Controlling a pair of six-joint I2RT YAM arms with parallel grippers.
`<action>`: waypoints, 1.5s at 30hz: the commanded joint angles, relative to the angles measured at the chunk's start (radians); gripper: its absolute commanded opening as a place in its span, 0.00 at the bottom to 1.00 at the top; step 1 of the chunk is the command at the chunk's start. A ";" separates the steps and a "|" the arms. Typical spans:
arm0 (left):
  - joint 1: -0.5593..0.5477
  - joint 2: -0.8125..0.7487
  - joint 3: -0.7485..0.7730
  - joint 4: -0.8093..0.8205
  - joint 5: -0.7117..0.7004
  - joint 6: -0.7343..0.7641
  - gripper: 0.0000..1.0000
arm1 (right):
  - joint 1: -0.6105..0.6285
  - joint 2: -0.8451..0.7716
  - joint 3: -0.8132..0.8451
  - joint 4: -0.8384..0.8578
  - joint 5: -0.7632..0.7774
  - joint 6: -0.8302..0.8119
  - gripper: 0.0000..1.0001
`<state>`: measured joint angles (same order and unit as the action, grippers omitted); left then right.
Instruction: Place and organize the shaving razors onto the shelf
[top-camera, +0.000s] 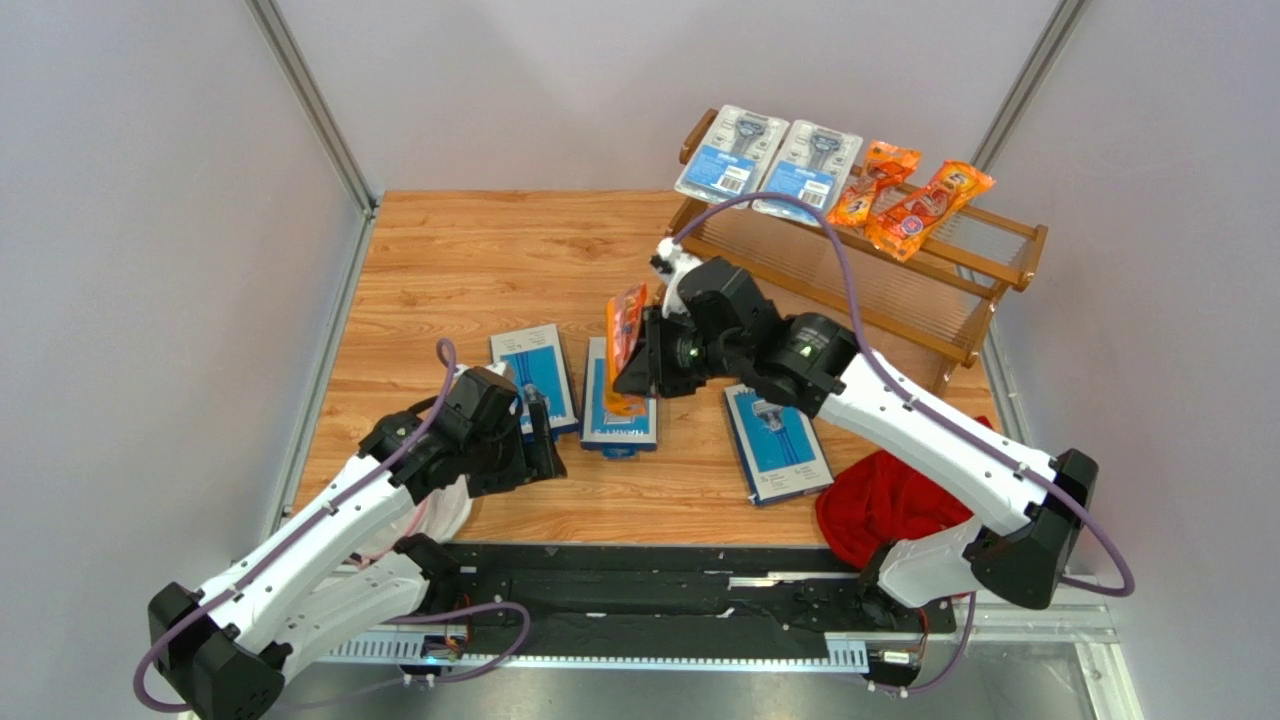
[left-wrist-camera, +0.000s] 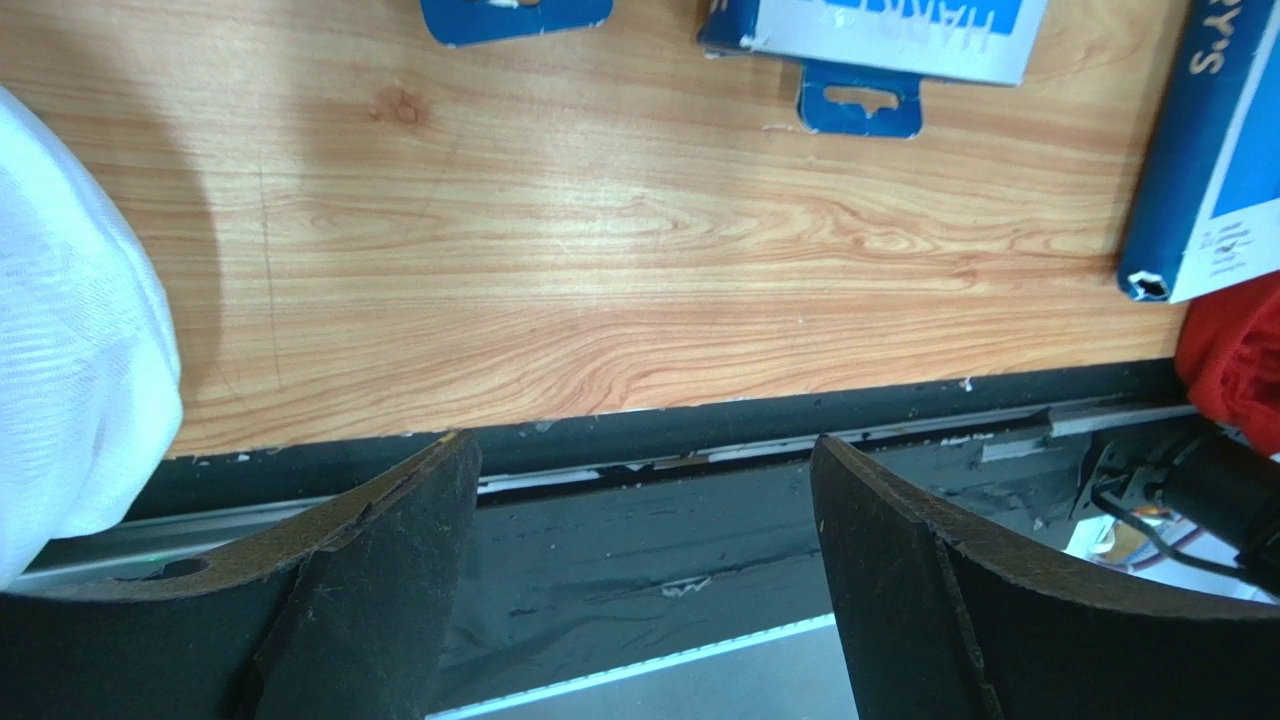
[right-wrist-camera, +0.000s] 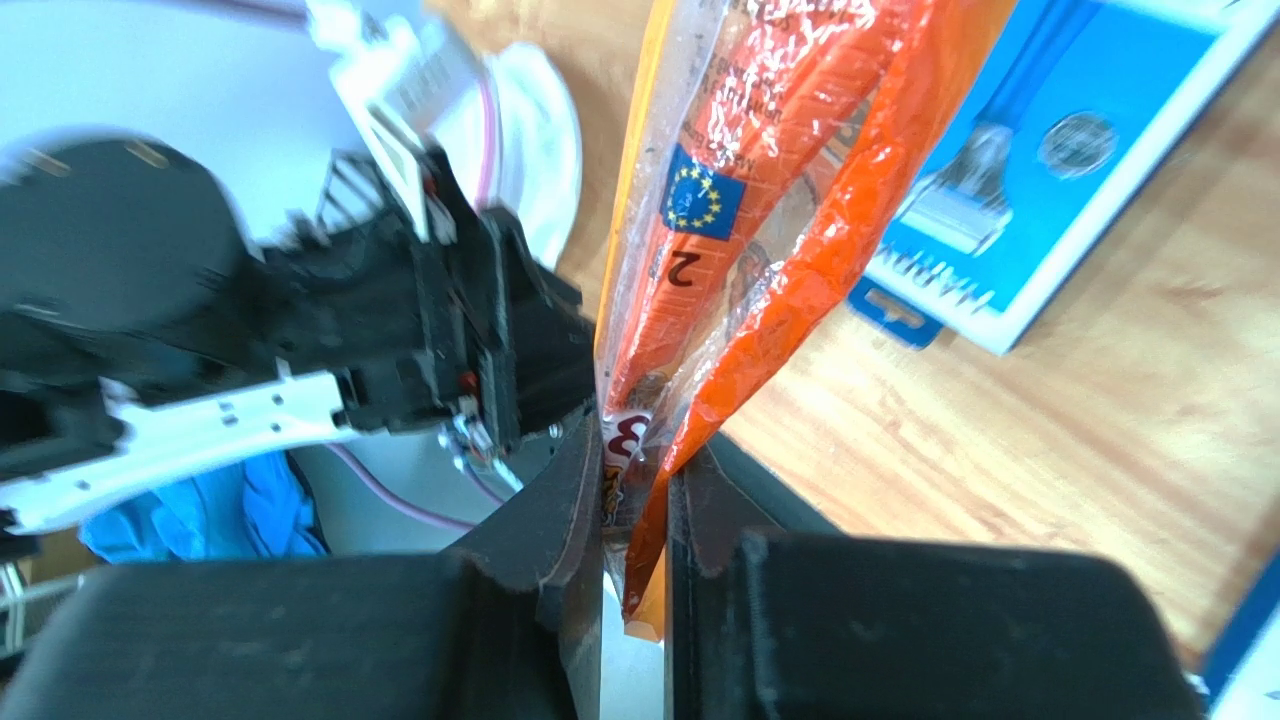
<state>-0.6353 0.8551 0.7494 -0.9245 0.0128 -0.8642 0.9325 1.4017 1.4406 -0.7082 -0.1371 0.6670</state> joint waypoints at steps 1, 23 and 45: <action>-0.006 -0.014 -0.031 0.064 0.042 0.008 0.89 | -0.113 -0.067 0.113 -0.051 -0.068 -0.062 0.00; -0.006 0.004 -0.074 0.093 0.062 0.036 0.89 | -0.736 -0.046 0.555 -0.389 -0.347 -0.195 0.00; -0.012 0.030 -0.093 0.122 0.108 0.053 0.89 | -1.232 0.052 0.647 -0.536 -0.394 -0.303 0.00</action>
<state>-0.6392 0.8867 0.6575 -0.8265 0.0994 -0.8272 -0.2584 1.4231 2.0312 -1.2057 -0.5945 0.4057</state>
